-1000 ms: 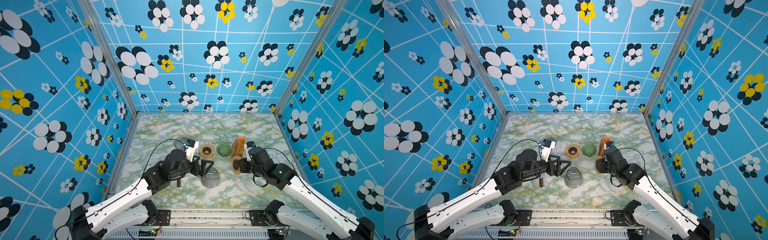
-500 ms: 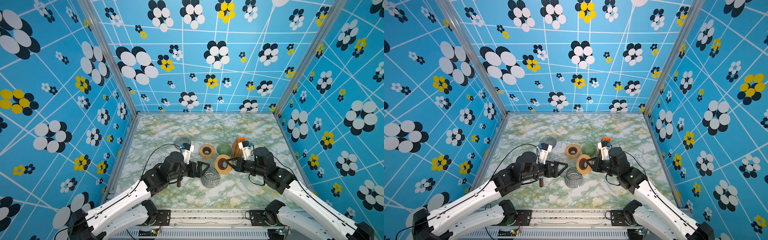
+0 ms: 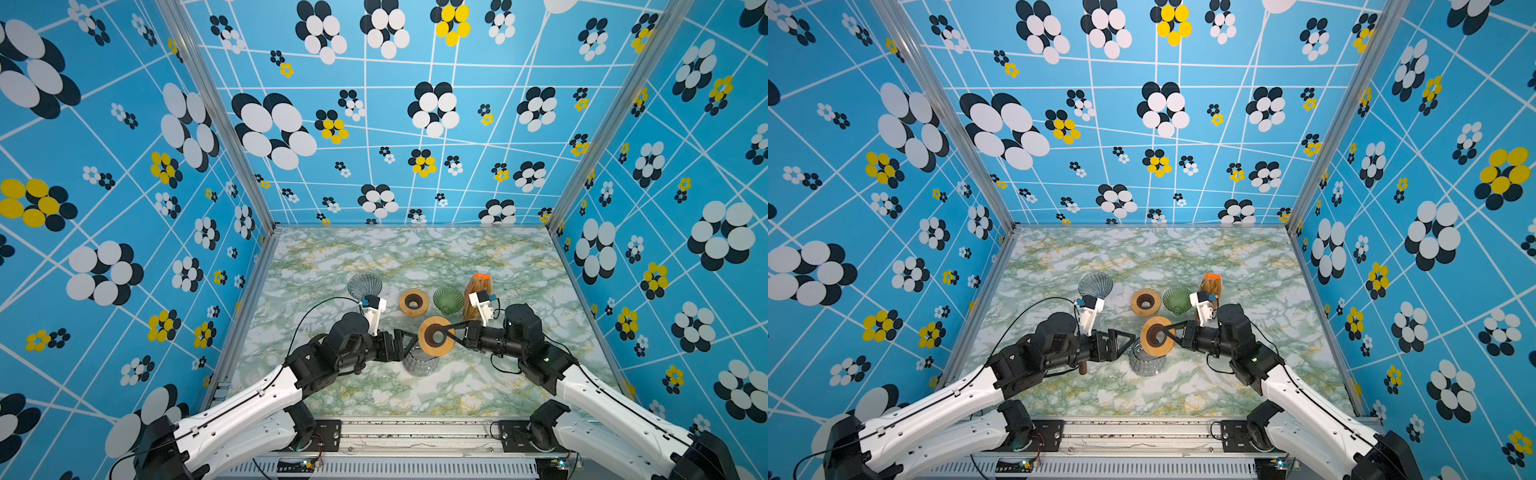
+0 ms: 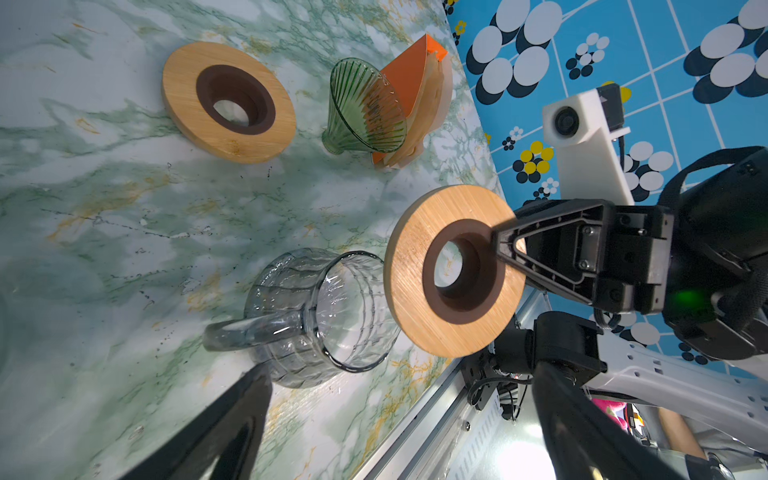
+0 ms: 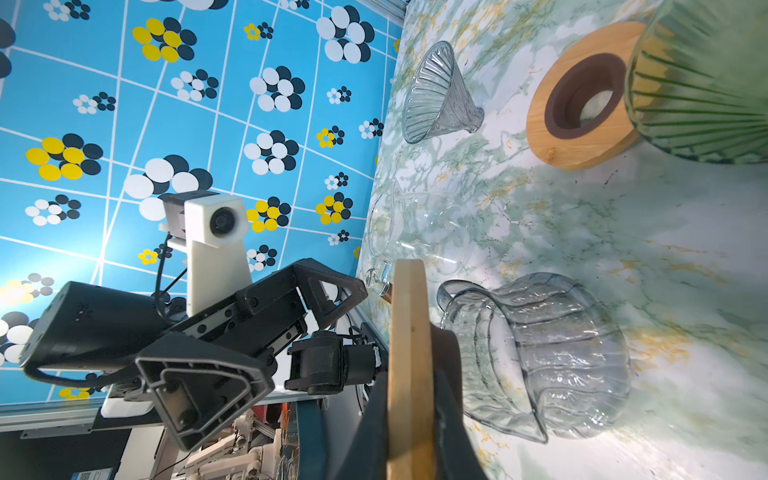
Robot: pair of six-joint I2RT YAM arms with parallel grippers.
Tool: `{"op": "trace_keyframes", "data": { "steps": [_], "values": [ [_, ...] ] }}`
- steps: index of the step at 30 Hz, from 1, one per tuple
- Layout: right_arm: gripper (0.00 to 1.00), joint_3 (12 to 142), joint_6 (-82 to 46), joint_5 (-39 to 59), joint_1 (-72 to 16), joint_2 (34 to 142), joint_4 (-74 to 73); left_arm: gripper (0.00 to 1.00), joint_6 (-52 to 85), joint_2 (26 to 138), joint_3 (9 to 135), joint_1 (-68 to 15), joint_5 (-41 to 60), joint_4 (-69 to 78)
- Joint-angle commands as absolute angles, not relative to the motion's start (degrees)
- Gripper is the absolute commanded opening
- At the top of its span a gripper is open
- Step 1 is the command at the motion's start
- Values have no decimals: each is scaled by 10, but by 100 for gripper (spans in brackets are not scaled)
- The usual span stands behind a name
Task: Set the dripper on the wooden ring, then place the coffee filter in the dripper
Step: 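Lift the wooden stand and carry it toward the left gripper, then lower the wooden stand onto the clear glass pitcher with the right gripper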
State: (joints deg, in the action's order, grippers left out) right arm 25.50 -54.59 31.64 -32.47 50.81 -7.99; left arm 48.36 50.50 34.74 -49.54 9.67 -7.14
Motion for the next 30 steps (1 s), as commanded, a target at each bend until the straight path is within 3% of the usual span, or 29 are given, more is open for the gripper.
{"op": "trace_keyframes", "data": {
  "steps": [1, 30],
  "values": [
    [14, 239, -577, 342, -322, 521, -147, 99, 497, 518, 341, -499, 83, -40],
    [16, 204, -619, 385, -333, 634, -288, 99, 532, 611, 373, -493, 139, -42]
  ]
}}
